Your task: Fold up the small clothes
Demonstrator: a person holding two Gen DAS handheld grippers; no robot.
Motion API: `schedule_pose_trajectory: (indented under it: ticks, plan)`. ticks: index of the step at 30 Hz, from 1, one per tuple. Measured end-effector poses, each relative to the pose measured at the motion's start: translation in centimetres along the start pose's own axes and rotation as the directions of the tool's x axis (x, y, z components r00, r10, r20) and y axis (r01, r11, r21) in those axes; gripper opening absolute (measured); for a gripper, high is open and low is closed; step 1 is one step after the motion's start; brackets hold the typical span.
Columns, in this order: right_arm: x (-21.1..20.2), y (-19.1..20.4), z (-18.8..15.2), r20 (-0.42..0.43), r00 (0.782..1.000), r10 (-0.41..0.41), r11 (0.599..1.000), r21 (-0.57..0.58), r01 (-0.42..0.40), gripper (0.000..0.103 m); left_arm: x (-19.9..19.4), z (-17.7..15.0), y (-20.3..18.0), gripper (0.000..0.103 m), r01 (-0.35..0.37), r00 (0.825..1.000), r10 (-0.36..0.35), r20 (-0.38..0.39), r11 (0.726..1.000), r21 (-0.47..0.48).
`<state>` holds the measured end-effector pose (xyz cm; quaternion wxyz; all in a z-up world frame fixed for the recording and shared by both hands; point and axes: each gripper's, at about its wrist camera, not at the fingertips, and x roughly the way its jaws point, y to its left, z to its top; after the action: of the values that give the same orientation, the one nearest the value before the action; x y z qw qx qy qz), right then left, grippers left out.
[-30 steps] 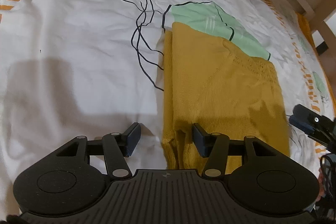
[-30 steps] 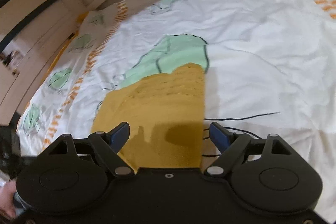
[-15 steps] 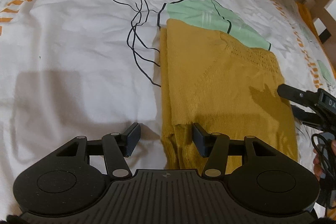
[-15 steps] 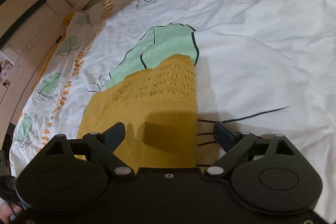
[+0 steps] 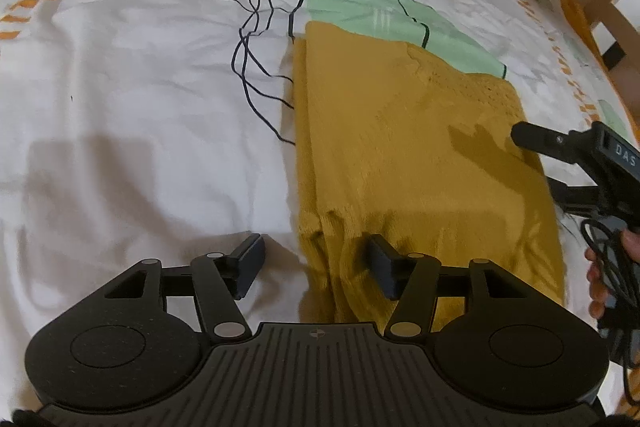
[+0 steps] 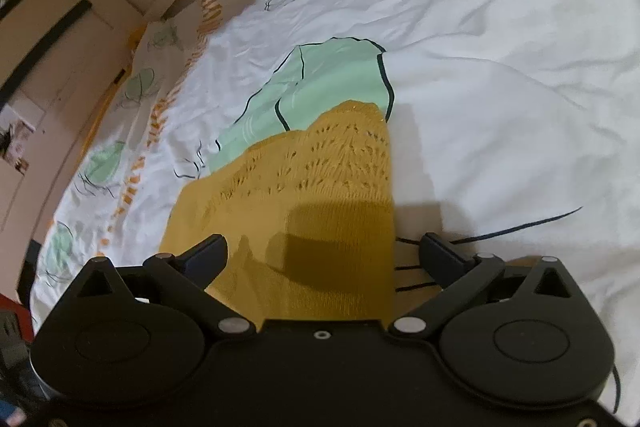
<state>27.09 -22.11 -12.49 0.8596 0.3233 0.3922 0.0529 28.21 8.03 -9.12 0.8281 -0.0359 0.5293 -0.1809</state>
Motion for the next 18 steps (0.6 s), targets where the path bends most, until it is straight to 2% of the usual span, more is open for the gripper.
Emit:
schedule_pose_trajectory:
  ticks: [9, 14, 18]
  plan:
    - [-0.4, -0.7, 0.0, -0.002, 0.999, 0.051, 0.999, 0.007, -0.051, 0.103, -0.5, -0.4, 1.6, 0.056, 0.121, 0.991, -0.127, -0.045, 0.984, -0.127]
    - [-0.6, -0.7, -0.1, -0.006, 0.997, 0.071, 0.997, -0.009, -0.071, 0.103, -0.1, -0.8, 2.1, 0.056, 0.223, 0.965, -0.247, -0.087, 0.949, -0.221]
    - [-0.7, -0.8, -0.4, -0.003, 0.996, 0.086, 0.996, -0.028, -0.086, 0.103, 0.7, -0.8, 1.6, 0.056, 0.226, 0.962, -0.252, -0.104, 0.95, -0.214]
